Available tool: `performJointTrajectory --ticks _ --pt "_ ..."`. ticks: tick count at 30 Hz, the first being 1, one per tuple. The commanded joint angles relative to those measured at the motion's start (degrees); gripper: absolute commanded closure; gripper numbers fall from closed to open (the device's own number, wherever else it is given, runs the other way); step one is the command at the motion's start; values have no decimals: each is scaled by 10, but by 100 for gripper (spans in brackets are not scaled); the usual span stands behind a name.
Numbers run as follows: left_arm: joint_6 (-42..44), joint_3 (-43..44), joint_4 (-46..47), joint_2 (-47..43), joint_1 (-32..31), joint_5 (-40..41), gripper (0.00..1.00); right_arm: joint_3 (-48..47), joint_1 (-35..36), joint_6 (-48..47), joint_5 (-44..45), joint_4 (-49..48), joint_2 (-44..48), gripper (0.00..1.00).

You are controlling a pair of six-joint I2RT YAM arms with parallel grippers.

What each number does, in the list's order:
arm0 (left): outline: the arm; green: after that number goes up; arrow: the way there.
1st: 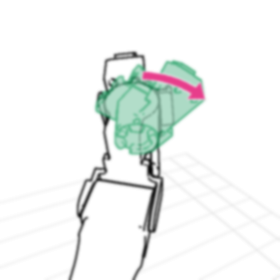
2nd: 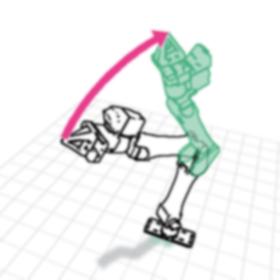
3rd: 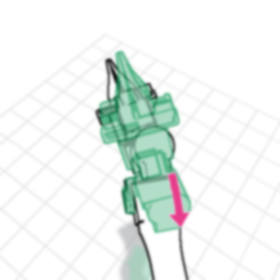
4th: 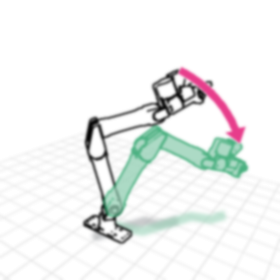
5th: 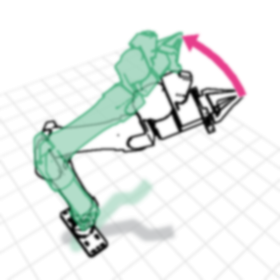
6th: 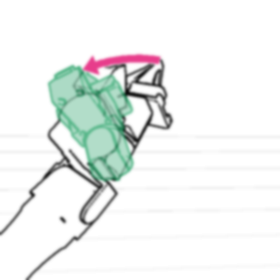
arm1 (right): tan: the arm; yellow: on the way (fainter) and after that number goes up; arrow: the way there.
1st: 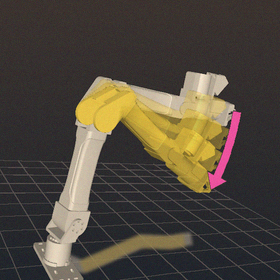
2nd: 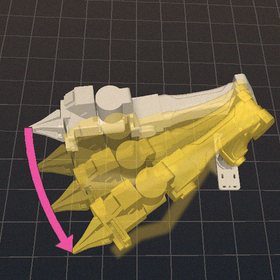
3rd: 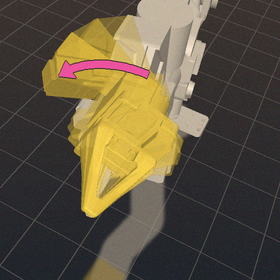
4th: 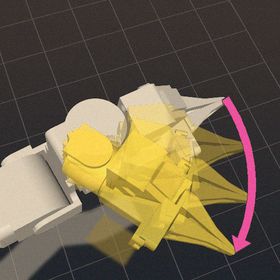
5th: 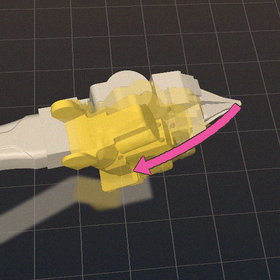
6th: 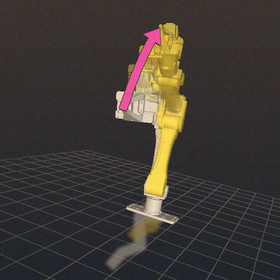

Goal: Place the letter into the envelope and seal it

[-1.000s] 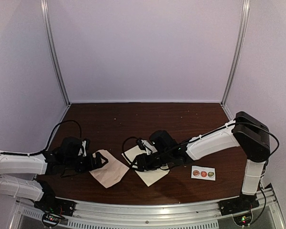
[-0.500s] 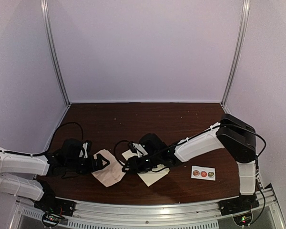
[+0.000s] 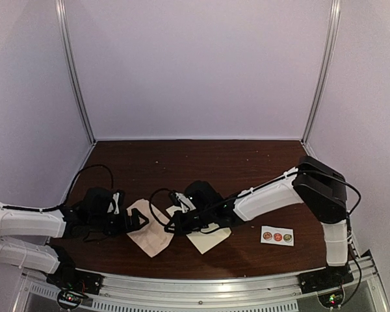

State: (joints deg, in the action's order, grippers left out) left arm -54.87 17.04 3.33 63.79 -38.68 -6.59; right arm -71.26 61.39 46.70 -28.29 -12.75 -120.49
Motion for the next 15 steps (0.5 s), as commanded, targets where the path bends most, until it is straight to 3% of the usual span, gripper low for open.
performJointTrajectory --ticks 1,9,15 --pt "76 103 -85 -30 3 52 2 40 3 -16 68 -23 109 100" --pt "206 321 -194 39 19 20 2 103 -28 -104 133 98 260 100" --pt "290 415 -169 96 19 -98 2 107 -64 -219 134 245 351 100"
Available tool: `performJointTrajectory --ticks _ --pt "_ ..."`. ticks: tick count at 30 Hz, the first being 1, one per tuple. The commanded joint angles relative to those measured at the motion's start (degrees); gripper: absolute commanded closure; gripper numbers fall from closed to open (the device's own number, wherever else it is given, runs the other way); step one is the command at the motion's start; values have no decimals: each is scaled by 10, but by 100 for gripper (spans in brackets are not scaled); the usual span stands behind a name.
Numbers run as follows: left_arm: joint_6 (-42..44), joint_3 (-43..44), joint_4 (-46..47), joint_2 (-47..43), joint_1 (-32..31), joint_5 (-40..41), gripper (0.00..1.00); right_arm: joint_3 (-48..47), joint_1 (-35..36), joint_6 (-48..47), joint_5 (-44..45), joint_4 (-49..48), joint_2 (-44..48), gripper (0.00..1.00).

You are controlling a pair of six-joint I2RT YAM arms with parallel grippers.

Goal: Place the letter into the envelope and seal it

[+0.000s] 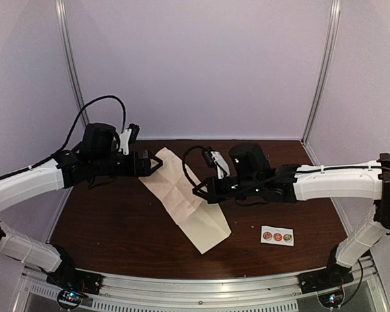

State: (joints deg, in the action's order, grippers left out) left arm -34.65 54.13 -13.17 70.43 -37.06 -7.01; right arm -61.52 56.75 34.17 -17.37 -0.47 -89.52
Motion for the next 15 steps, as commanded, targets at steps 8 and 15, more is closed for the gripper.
performJointTrajectory --ticks 8,15 --pt "256 104 -2 66 3 -218 2 -6 -42 -197 -62 213 119 100" --pt "313 93 8 63 5 -230 2 -29 -44 -230 -42 259 137 100"
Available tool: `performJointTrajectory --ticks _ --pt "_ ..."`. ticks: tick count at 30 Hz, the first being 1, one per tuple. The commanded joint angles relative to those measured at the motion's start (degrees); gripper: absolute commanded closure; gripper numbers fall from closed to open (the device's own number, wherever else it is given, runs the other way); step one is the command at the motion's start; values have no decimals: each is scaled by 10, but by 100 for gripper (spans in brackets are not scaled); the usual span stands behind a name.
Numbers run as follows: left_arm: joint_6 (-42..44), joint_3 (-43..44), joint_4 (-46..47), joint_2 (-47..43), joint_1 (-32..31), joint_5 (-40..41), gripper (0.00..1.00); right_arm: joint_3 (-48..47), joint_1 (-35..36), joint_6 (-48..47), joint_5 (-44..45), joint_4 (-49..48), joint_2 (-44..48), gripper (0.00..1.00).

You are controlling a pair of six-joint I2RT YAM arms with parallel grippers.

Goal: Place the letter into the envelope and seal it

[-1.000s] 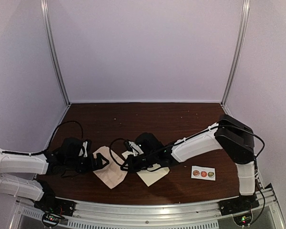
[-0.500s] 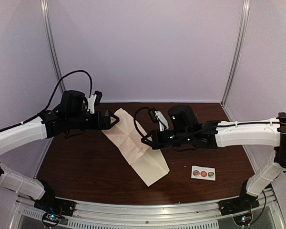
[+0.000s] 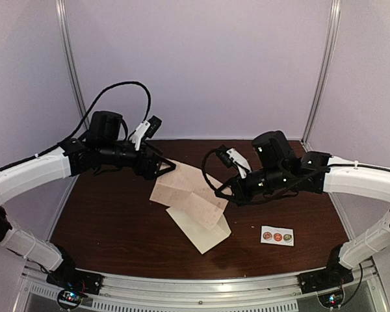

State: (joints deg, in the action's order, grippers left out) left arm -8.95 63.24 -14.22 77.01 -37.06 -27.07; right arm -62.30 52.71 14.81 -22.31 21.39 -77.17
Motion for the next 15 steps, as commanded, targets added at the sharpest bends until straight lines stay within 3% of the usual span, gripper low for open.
performJointTrajectory --ticks 1,6,12,15 --pt "56 -2 23 -2 5 -46 2 -23 -4 -35 14 42 14 100" --pt "58 -19 30 5 5 -151 2 -18 -5 -12 38 12 10 100" --pt "60 -27 21 16 5 -147 3 -30 -8 9 70 -5 0 100" --pt "60 -24 20 29 5 -153 13 -30 -9 14 69 -12 -3 100"
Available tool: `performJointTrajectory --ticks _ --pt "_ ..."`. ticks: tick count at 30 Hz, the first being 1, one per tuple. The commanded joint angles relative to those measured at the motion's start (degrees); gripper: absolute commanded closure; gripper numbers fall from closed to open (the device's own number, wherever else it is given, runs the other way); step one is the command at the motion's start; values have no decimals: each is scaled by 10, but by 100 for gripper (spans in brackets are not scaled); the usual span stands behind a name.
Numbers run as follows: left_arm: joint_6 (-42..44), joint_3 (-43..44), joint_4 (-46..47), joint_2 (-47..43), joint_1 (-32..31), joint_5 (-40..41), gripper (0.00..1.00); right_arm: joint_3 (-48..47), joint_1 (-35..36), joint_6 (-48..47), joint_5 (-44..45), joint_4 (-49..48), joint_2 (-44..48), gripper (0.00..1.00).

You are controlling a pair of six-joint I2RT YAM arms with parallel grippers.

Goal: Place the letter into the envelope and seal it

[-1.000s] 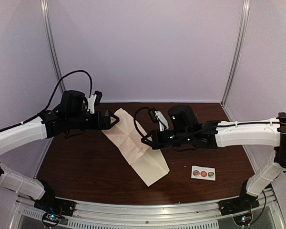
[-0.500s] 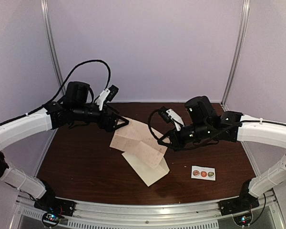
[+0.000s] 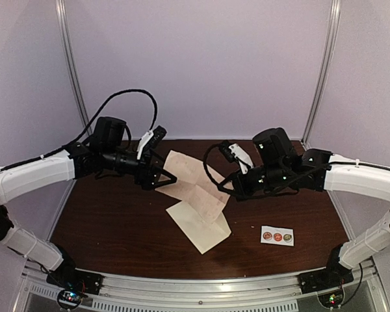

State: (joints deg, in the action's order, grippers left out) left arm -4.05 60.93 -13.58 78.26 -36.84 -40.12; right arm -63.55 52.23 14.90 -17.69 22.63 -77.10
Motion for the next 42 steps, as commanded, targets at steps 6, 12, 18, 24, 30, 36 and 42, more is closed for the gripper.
performJointTrajectory --ticks 6,12,18,24,30,36,42 --pt "1 2 22 37 3 -29 68 -21 -7 16 26 -25 -13 100" --pt "-25 -2 70 39 3 -22 100 -17 -17 31 29 -45 4 99" --pt "-49 56 91 46 2 -39 100 -5 -38 58 71 -71 64 57" --pt "-45 44 118 31 2 -31 100 58 -84 104 101 -142 162 29" --pt "-53 1 132 -2 2 -49 100 123 -135 145 117 -189 206 18" --pt "-57 -3 149 -10 2 -63 100 173 -181 178 53 -233 178 16" --pt "-58 -3 151 -13 2 -77 100 200 -196 183 -5 -270 123 14"
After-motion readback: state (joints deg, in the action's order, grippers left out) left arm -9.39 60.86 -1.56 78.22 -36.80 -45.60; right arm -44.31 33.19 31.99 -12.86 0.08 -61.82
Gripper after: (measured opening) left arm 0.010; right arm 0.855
